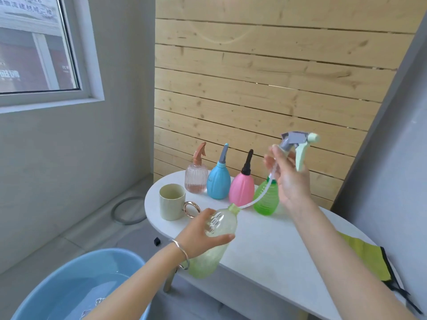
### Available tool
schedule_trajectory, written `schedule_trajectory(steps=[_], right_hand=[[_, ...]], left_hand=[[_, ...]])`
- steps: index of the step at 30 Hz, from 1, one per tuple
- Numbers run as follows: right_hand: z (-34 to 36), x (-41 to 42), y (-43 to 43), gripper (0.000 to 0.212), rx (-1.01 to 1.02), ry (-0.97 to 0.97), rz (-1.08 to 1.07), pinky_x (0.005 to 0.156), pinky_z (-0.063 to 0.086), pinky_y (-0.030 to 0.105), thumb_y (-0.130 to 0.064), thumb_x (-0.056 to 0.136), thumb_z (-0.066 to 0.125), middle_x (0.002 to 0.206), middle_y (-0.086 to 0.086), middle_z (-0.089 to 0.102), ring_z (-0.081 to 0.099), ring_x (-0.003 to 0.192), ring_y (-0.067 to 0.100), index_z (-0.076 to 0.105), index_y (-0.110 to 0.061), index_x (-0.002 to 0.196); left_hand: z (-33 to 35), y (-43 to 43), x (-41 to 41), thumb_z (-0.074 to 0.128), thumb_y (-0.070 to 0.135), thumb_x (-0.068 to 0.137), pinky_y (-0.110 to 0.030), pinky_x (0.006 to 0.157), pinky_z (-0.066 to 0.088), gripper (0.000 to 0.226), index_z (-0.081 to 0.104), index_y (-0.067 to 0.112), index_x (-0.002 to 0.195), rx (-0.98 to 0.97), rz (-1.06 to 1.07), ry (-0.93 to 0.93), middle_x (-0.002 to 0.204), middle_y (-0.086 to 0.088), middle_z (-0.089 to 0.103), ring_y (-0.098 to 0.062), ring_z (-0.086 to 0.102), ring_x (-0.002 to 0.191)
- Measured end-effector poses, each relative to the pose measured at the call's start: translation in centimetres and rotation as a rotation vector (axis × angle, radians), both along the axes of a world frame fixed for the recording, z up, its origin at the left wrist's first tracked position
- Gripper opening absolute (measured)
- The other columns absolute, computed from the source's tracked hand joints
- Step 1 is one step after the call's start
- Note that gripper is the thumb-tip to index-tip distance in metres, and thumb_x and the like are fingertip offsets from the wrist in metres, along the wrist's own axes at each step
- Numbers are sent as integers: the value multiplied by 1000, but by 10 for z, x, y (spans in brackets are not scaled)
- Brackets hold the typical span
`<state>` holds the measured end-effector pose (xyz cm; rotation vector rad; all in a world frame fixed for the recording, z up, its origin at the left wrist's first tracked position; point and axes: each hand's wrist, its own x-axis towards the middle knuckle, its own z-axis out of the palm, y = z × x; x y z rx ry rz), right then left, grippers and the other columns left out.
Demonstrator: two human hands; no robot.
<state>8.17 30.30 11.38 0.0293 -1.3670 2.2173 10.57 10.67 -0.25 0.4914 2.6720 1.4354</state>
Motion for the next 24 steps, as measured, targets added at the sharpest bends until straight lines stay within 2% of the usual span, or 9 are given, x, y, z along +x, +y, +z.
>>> schedule_trajectory(steps=[2,4,6,9,12,14,16,20,24], right_hand=[[-4,-12,17,18,373,-40,-171,57,49,18,-20,81,75,76,-1,60,58,54,5,60,-14,90],[-25,-29,27,20,686,-157,-224,57,44,19,-23,78,78,80,-1,65,58,62,9,61,-18,86],[-62,-40,31,20,860,-290,-157,66,43,22,-20,78,77,86,3,65,57,77,16,62,-14,90],[-118,-45,32,26,1056,-413,-48,60,37,11,-20,78,77,87,3,62,55,83,17,69,-11,101],[-150,-45,27,25,1094,-431,24,58,36,9,-15,82,72,87,1,62,55,80,15,69,-4,104],[-161,-48,23,25,1048,-444,44,58,36,4,-16,85,70,82,-5,59,50,70,7,66,-6,107],[-166,-53,18,25,1011,-449,64,57,35,5,-19,86,69,78,-11,53,45,65,5,65,-8,108],[-169,-64,7,29,972,-477,135,63,37,9,-27,83,72,85,-6,58,52,79,14,60,-11,105],[-185,-57,1,32,1067,-488,210,62,39,7,-19,73,81,83,-10,57,50,75,11,57,-15,94]], left_hand=[[-13,-7,-2,76,54,71,-2,72,38,62,46,27,118,24,31,-27,113,11,57,-1,55,97],[-22,-9,-7,76,57,68,-11,76,40,63,48,28,116,40,59,-31,111,12,58,-3,56,98],[-29,-7,-10,75,60,67,-18,78,41,66,48,27,116,52,84,-42,109,12,58,-6,56,97],[-33,-6,-12,75,62,65,-17,77,41,68,49,24,116,98,104,-38,104,14,59,-5,57,96],[-35,-8,-14,73,67,59,-15,77,42,73,51,24,114,151,122,-38,103,13,62,-3,59,95],[-37,-12,-16,69,71,54,-12,76,42,76,52,26,113,176,144,-40,103,14,63,0,59,96],[-39,-15,-17,75,66,59,-9,75,41,72,51,27,114,177,163,-40,105,14,62,2,58,98],[-44,-21,-21,77,51,70,-5,73,40,54,52,28,111,164,183,-44,103,14,63,6,57,94],[-45,-22,-22,76,46,73,-2,73,39,50,49,29,111,149,195,-37,104,17,61,11,54,95]])
